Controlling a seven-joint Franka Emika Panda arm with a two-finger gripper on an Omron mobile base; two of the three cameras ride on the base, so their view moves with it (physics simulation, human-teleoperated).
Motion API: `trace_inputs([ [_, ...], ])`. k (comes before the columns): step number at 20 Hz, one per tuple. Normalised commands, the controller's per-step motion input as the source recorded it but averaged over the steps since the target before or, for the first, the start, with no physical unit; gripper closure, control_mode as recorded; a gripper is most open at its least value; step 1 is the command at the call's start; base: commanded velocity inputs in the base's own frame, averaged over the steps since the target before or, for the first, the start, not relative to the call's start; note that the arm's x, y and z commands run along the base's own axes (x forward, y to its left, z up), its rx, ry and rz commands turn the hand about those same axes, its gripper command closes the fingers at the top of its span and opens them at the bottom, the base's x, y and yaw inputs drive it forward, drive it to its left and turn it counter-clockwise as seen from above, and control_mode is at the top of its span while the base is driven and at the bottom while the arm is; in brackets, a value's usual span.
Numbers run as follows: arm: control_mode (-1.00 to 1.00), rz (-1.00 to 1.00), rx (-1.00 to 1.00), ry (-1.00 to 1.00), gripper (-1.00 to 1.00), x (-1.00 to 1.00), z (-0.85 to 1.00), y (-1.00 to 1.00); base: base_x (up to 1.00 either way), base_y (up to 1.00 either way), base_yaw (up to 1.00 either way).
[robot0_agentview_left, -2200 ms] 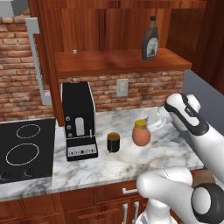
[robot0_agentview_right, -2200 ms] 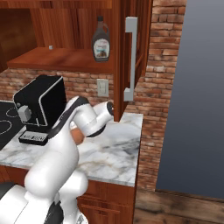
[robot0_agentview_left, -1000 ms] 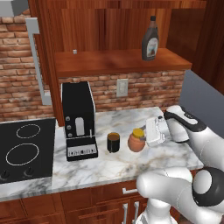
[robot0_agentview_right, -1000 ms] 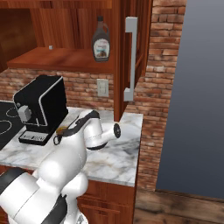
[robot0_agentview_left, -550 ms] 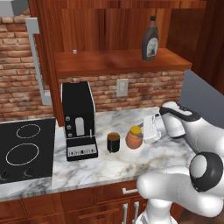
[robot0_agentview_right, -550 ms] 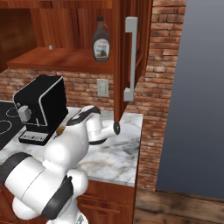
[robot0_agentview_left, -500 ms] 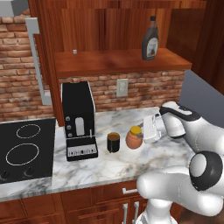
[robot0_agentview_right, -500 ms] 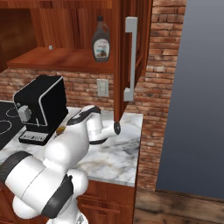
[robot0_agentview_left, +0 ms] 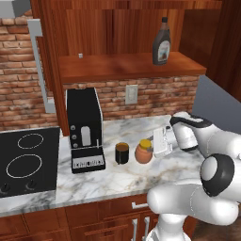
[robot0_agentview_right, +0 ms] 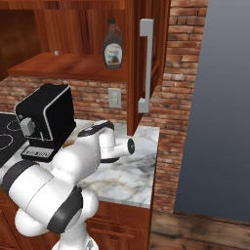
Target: Pick the syrup bottle and honey bottle from the cabinet and place them next to the mug.
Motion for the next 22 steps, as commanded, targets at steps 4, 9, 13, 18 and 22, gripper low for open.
trace_inputs([
  [4,-1.0,0.0,0.0,0.0,1.0,0.0,-0.21,0.0,0.0,0.0,0.0],
  [9,-1.0,0.0,0.0,0.0,1.0,0.0,-0.13,0.0,0.0,0.0,0.0],
  [13,-1.0,0.0,0.0,0.0,1.0,0.17,-0.01,0.0,0.0,0.0,0.0],
  [18,-1.0,0.0,0.0,0.0,1.0,0.19,0.0,0.0,0.0,0.0,0.0],
  [22,-1.0,0.0,0.0,0.0,1.0,0.0,0.0,0.01,0.0,0.0,0.0],
])
